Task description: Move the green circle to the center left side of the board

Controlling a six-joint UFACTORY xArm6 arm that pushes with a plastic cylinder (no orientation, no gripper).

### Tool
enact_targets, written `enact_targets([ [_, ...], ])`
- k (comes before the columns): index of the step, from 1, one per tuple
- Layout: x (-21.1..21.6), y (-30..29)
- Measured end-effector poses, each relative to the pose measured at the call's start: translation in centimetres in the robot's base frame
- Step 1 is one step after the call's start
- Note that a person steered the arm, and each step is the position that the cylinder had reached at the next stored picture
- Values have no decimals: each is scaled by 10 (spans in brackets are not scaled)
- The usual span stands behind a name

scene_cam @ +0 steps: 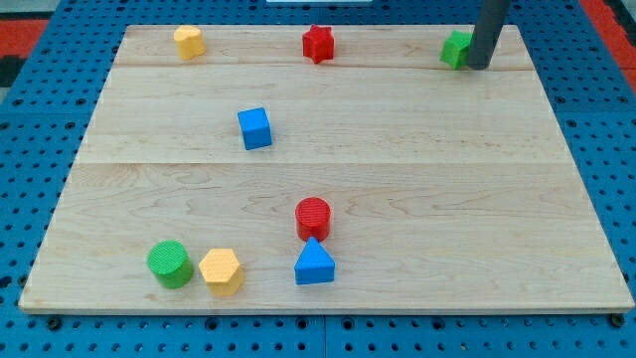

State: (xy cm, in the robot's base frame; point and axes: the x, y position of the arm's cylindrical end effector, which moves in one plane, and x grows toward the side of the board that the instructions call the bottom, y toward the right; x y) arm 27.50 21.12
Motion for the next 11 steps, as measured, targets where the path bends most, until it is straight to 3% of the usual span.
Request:
enact_targets([
  [2,4,29],
  [3,41,19],
  [5,97,-62],
  [6,162,-81],
  [8,341,-144],
  [9,343,-178],
  [10,343,-303],
  [11,332,-360],
])
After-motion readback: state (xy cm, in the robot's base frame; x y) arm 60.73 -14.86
